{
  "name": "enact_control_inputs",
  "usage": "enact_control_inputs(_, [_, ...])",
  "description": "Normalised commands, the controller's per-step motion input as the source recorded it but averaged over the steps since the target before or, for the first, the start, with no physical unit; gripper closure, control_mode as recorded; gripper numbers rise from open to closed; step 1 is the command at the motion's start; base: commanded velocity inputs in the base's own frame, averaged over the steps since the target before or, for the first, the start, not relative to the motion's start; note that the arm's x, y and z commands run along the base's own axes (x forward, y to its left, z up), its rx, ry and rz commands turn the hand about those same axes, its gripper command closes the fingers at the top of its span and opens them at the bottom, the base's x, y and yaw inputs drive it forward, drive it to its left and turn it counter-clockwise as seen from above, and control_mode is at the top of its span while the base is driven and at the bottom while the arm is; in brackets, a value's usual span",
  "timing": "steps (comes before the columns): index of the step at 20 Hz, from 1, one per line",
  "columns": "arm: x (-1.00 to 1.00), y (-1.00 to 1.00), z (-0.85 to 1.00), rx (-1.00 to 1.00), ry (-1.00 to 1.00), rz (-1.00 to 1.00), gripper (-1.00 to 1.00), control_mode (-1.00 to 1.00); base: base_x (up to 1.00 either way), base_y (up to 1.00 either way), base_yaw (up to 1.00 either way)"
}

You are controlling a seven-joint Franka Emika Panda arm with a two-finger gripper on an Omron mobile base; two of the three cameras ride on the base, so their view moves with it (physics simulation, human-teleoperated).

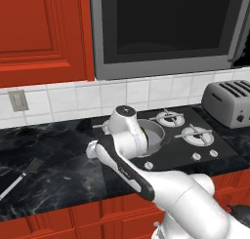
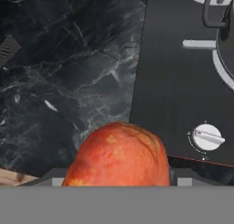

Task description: Put the squash and avocado in the pot. Retrieve the spatula and lightly stir the vegetables in the pot.

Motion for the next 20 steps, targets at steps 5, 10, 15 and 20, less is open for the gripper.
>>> enact_control_inputs(5, [0.06, -0.97, 0.04, 0.05, 0.12, -0.29, 1.00, -1.00, 0.00, 0.00, 0.00])
enact_control_inputs(10, [0.07, -0.85, 0.27, 0.01, 0.13, -0.12, 1.00, -1.00, 0.00, 0.00, 0.00])
enact_control_inputs(15, [0.20, -0.82, 0.20, 0.00, 0.12, -0.08, 1.00, -1.00, 0.00, 0.00, 0.00])
enact_control_inputs(20, [0.44, -0.60, 0.10, 0.00, 0.10, -0.10, 1.00, -1.00, 0.00, 0.00, 0.00])
